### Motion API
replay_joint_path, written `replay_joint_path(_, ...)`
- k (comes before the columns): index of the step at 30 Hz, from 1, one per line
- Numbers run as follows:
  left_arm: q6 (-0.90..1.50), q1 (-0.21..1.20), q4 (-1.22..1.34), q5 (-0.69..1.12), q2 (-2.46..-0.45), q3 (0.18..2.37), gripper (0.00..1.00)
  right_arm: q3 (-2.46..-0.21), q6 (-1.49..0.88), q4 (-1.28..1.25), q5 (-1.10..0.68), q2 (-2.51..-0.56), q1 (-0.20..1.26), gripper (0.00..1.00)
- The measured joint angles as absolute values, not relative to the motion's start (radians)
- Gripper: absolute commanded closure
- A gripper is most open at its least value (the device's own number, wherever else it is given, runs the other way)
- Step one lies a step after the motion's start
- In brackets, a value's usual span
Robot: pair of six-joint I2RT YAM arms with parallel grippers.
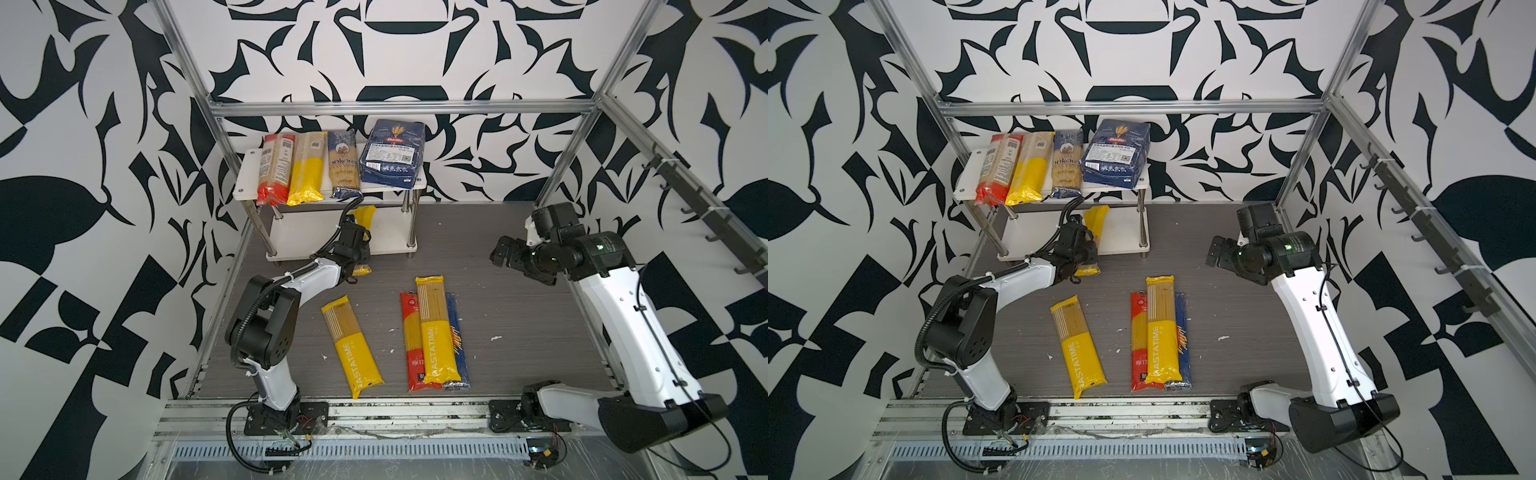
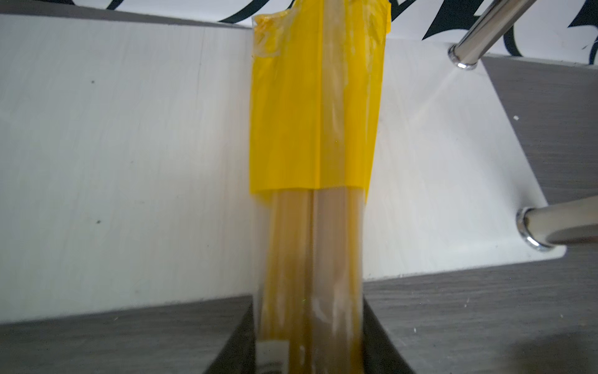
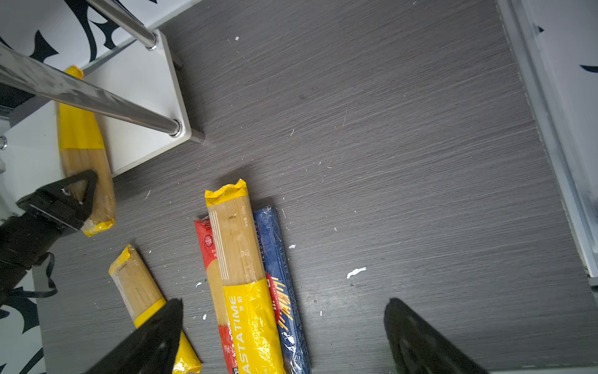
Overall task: Arrange pasta packages on shelves
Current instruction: Place the pasta bag on the shelf.
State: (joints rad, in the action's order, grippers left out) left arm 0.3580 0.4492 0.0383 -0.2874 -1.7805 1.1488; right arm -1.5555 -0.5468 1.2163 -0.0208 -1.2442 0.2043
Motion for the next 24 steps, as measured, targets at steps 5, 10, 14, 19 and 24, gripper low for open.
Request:
replay_joint_path(5,0.358,0.445,0.06,-0.269,-1.835,1.221,1.0,-1.556,-0.556,1.24,0.005,-1.221,0.204,0.01)
replay_joint_path(10,0.361,0.442,0.073,-0.247,-1.891,1.288,1.0,-1.556,-0.576,1.269,0.031,-1.171,0.204,0.01)
replay_joint_path(14,0.373,0.441,0.078,-0.225,-1.94,1.338,1.0,-1.556,-0.587,1.287,0.051,-1.138,0.204,0.01)
replay_joint_path(19,0.4,0.441,0.082,-0.192,-1.995,1.391,1.0,-1.556,-0.607,1.317,0.078,-1.106,0.204,0.0)
replay_joint_path(24,0.431,0.441,0.101,-0.171,-2.016,1.412,1.0,-1.556,-0.623,1.341,0.101,-1.076,0.204,0.0)
